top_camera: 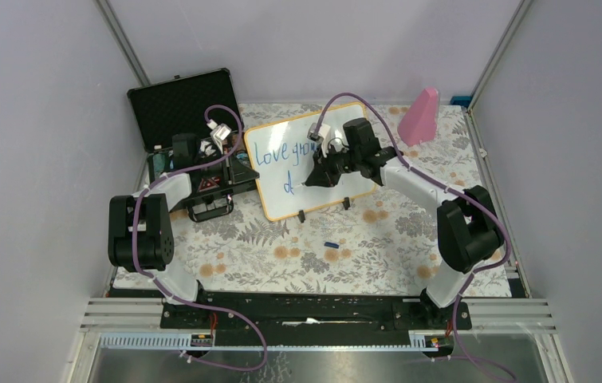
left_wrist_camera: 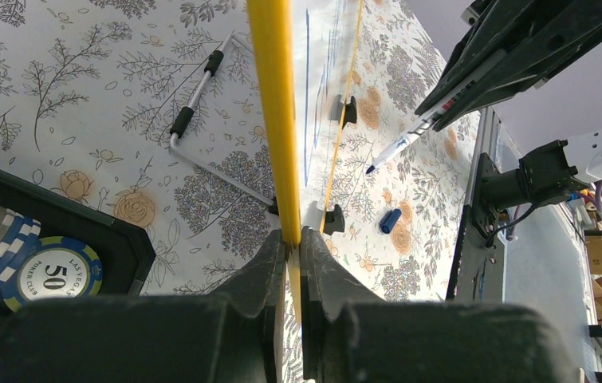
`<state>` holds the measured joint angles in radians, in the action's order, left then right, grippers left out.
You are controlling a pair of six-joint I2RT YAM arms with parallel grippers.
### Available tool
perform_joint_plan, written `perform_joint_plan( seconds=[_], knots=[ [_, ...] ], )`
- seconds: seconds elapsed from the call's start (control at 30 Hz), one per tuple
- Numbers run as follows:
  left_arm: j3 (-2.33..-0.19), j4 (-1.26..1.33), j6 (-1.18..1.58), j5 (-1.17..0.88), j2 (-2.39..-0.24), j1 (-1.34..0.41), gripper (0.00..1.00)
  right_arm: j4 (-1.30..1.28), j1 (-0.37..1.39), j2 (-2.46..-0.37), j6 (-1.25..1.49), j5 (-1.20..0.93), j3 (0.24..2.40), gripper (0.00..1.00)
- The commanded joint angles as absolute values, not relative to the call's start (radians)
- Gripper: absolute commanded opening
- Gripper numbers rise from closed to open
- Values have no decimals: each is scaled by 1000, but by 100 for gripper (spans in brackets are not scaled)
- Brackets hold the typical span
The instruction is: Write a sentence on the whiteboard
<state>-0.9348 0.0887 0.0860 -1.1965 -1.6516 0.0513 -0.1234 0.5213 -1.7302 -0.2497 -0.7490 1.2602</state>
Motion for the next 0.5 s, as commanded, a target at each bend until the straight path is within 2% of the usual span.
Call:
perform_joint_plan(
  seconds=[0.0, 0.47],
  knots=[
    [-981, 85, 22, -1190, -1626, 48, 0, -123, 513, -1689, -241, -770, 1313, 0],
    [-1048, -72, -104, -1183, -1652, 48, 0, -74, 485, -1705, -194, -788, 1313, 0]
  ],
)
